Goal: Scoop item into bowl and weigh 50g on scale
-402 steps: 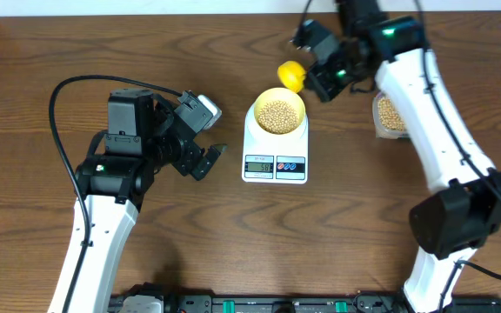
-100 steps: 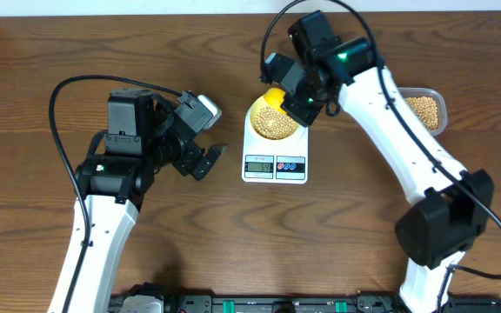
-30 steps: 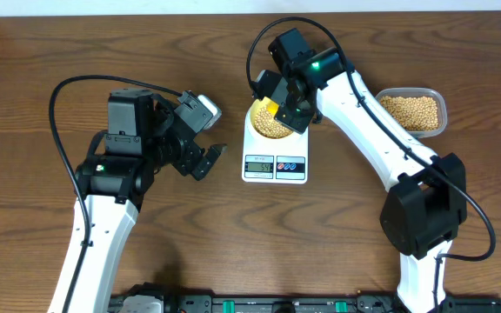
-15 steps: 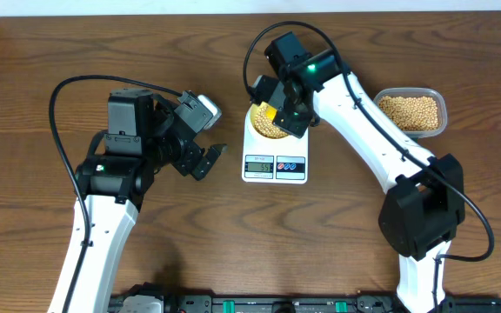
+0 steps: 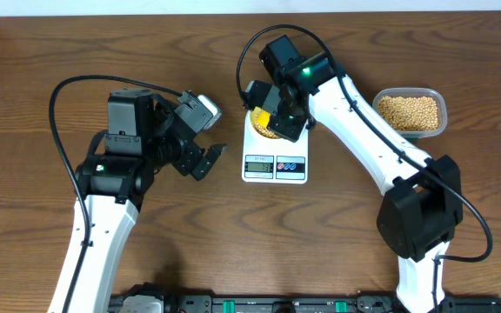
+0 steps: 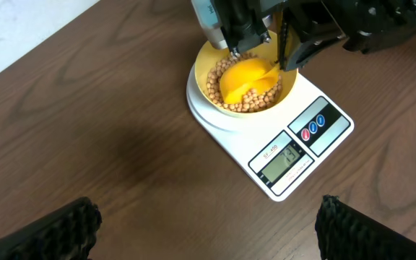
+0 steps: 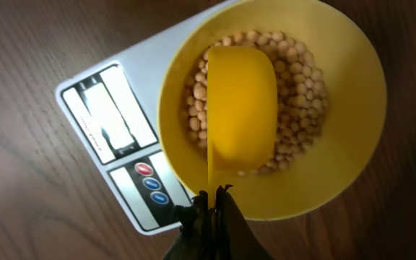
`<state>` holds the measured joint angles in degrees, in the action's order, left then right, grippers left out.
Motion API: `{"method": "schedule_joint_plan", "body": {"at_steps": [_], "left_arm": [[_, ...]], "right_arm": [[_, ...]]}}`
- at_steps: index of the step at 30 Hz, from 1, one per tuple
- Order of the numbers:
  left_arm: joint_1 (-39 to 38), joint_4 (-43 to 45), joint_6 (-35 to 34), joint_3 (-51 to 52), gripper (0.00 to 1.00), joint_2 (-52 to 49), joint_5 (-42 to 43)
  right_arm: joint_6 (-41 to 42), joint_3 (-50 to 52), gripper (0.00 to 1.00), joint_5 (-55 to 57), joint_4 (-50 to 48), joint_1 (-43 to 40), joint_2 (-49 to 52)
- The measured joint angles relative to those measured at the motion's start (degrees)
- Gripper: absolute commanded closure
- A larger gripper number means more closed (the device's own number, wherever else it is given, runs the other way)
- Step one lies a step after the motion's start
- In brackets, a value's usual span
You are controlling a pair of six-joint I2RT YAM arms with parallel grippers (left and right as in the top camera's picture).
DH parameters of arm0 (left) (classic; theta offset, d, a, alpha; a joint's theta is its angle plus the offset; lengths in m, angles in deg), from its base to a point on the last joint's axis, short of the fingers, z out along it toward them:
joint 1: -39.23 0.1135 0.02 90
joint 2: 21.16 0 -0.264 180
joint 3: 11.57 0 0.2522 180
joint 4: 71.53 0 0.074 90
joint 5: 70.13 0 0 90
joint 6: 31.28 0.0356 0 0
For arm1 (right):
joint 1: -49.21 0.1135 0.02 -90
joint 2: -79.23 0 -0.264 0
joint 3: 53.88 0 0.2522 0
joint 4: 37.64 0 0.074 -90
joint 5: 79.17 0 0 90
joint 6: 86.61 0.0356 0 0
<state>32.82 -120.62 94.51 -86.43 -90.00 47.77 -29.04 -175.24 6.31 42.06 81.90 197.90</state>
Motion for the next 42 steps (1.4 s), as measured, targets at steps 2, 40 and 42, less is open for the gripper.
{"method": "schedule_joint_plan", "body": {"at_steps": [2,40,42], "left_arm": [[0.0,0.0,0.0,0.0,0.03,0.0,0.02],[0.0,0.0,0.0,0.0,0.03,0.0,0.02],[0.0,0.0,0.0,0.02,0.03,0.0,0.02]], "right_arm": [[0.02,0.0,0.99,-0.44,0.0,0.0,0.0],[9.25,0.0,0.99,-27.39,-0.57,-12.13,0.0],[9.62,0.0,0.99,-29.05,-0.63,-12.85,0.0]]}}
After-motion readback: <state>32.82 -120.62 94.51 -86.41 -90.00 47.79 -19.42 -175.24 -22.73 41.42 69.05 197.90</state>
